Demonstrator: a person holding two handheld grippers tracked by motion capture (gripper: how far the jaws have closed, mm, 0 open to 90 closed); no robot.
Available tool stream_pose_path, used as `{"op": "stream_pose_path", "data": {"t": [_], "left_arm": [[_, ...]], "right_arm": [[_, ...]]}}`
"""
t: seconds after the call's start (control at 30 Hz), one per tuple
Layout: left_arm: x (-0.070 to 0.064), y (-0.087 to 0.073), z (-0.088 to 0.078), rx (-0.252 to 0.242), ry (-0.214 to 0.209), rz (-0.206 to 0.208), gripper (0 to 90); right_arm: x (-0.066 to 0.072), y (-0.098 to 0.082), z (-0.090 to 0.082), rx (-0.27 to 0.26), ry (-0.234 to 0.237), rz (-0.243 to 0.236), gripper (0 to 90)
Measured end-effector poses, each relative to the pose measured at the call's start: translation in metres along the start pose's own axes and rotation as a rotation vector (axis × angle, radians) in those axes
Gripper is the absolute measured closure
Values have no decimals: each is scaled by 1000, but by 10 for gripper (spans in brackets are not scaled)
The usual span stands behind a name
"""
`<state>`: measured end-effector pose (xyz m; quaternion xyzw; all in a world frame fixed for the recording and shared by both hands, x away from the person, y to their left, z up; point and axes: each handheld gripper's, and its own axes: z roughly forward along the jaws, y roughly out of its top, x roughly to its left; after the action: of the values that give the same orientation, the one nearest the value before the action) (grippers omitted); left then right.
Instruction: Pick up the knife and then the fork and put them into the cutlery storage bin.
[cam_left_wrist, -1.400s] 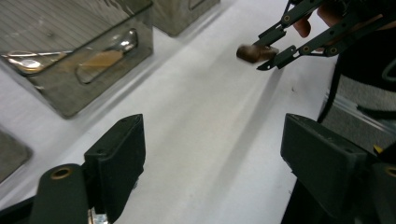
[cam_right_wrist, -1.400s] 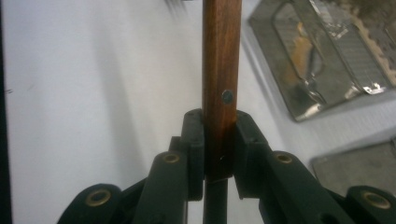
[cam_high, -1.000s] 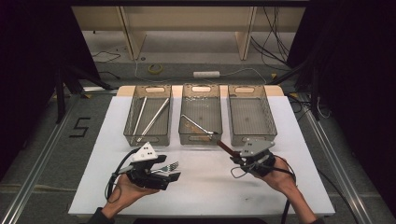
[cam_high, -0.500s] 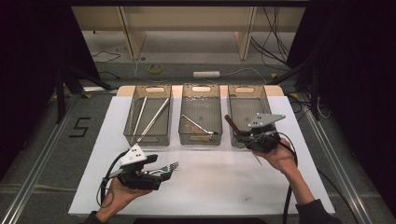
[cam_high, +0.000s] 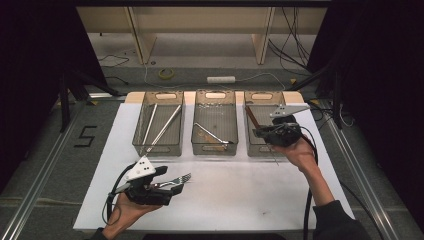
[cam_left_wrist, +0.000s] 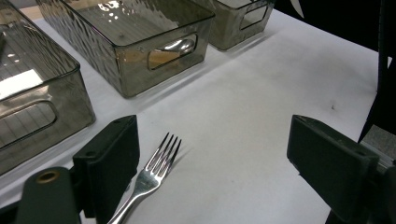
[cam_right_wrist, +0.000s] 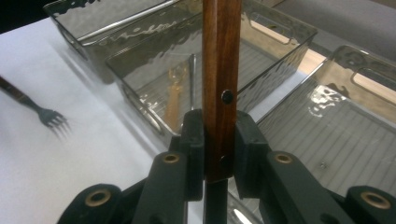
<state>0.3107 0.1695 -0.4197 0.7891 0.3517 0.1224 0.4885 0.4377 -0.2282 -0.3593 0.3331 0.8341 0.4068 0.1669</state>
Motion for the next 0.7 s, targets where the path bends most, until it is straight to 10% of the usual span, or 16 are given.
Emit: {"op": "stream_pose_path", "data": {"t": [0.7], "left_arm": [[0, -1, -2, -23, 14, 2, 164]], "right_arm": [[-29, 23, 10, -2, -43, 86, 773]]}}
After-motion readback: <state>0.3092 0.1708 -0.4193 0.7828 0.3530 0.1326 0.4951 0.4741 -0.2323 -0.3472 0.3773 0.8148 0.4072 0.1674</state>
